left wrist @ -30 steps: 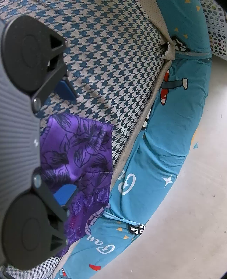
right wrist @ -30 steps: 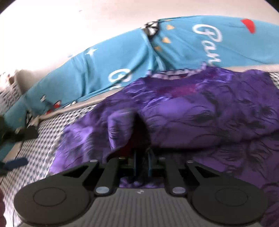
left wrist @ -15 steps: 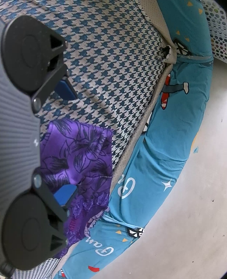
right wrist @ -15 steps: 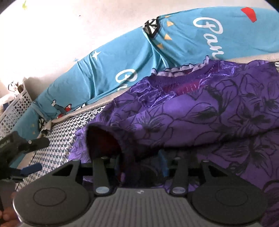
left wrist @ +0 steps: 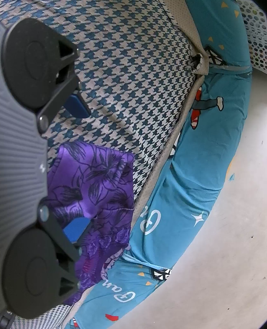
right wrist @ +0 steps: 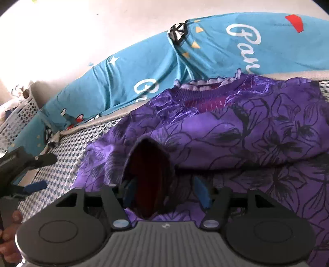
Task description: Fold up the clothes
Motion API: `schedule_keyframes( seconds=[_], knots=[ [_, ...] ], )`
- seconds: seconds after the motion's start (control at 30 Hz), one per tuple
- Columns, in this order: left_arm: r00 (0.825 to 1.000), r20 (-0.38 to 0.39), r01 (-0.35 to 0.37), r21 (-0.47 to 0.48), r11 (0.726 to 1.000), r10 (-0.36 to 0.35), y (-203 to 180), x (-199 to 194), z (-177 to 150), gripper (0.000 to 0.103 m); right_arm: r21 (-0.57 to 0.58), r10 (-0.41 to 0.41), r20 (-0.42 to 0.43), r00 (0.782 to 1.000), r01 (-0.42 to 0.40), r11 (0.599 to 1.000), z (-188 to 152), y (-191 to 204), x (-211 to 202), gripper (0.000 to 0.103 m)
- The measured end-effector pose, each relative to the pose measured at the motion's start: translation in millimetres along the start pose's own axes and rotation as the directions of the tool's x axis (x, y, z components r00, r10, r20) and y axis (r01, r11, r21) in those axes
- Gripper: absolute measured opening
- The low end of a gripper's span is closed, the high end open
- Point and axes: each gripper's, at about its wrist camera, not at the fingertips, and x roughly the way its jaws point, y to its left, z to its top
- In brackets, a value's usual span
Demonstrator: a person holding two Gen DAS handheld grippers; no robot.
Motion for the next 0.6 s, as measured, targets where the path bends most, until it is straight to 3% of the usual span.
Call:
schedule_keyframes(
  seconds=[0.3, 0.43, 0.6],
  knots=[
    [1.0, -0.006, 0.004, 0.0, 1.0, -0.004, 1, 1, 1, 0.103, 0.024, 0.083, -0.019, 0.996, -0.082, 0.996, -2, -13, -9, 0.078],
    [1.0, -0.013, 0.007, -0.007, 1.0, -0.007, 1, 2, 1, 0.103, 0.045, 0.11, -0.053, 0.992, -0.108, 0.993, -6, -16, -4, 0.079],
    [1.0, -0.022, 0.008, -0.007, 1.0, -0.008, 2, 3, 0, 0.103, -0.004, 0.004, -0.034, 0.999, -0.004, 1.0, -10, -13, 0, 0.079]
  ],
)
